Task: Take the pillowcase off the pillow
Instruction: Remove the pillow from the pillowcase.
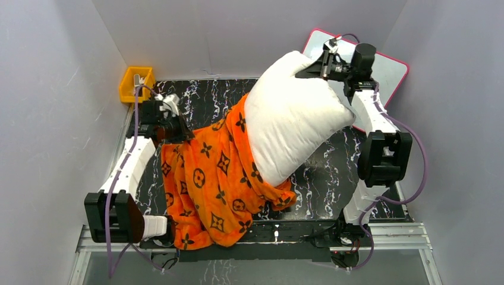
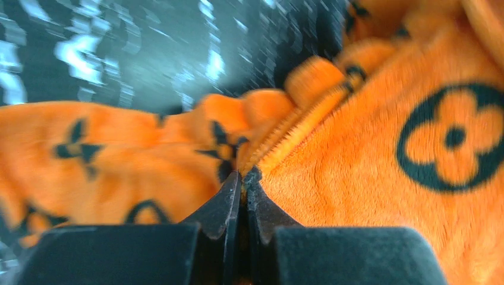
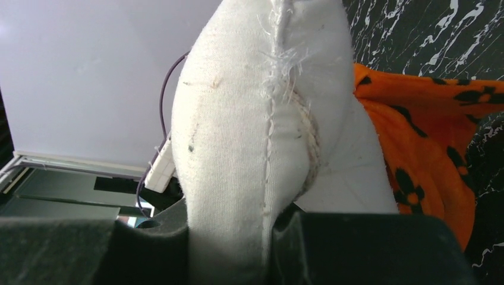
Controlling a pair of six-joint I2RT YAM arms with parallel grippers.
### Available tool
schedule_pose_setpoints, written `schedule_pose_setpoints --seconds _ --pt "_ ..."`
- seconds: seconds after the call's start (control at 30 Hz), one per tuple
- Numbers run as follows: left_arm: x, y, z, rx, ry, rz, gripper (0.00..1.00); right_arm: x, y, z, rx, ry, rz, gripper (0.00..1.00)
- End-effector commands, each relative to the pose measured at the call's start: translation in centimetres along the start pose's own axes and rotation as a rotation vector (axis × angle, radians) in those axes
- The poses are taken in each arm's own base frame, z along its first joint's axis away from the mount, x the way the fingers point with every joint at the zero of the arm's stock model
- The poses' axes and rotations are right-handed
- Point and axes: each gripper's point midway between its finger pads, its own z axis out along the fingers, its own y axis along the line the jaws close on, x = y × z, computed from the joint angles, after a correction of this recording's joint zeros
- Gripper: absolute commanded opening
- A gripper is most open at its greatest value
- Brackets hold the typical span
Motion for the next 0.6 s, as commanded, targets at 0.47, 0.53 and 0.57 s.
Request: schedule_pose_setpoints --seconds 0.47,0.53,0.57 --pt "-6.8 15.9 -4.1 -0.47 -0.24 -0.279 0.0 -6.0 11.7 -14.4 -0.054 -0.547 -0.24 0.0" --pt "-8.1 13.5 -4.1 -0.347 -0.29 -0.258 0.19 -5.8 11.2 -14.3 -0.051 -0.541 -0.233 0.0" --pt "-8.0 12.6 -4.0 -0.299 -0.296 -0.271 0.49 -5.6 10.8 -14.3 -0.044 -0.538 -0.23 0.0"
